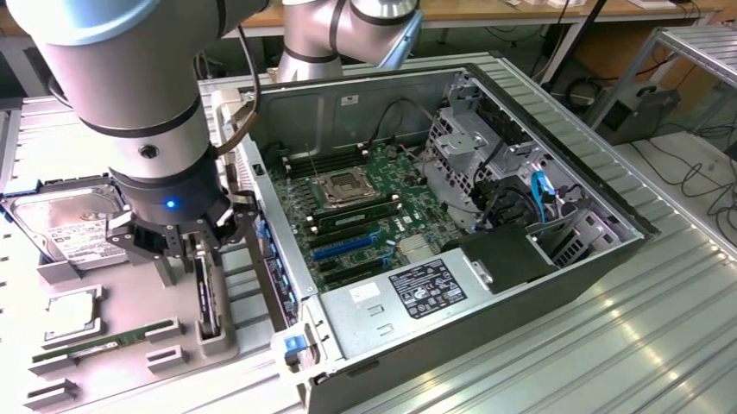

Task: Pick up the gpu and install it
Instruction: 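Pick up the gpu and move the gpu toward the slot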

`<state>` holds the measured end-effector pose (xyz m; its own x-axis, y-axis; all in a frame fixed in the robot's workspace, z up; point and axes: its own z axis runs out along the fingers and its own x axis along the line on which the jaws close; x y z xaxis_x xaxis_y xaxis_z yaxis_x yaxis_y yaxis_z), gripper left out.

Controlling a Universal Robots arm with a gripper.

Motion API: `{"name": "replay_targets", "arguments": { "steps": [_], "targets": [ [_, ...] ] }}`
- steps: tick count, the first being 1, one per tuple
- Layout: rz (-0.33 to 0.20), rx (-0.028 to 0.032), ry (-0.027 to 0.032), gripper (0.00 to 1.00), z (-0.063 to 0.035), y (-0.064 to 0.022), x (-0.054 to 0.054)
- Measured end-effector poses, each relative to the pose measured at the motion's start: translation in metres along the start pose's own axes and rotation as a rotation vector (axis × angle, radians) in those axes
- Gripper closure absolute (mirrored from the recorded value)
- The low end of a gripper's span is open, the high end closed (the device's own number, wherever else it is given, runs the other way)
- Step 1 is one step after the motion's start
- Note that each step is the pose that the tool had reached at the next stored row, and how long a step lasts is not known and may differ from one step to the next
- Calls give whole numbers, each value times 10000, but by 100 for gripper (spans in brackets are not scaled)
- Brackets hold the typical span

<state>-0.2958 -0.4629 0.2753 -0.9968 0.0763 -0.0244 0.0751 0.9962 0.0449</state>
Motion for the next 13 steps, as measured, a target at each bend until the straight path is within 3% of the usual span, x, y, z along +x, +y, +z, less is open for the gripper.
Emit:
{"name": "replay_targets", "arguments": {
  "steps": [13],
  "targets": [
    [0,0,1,64,167,18,25]
  ]
}}
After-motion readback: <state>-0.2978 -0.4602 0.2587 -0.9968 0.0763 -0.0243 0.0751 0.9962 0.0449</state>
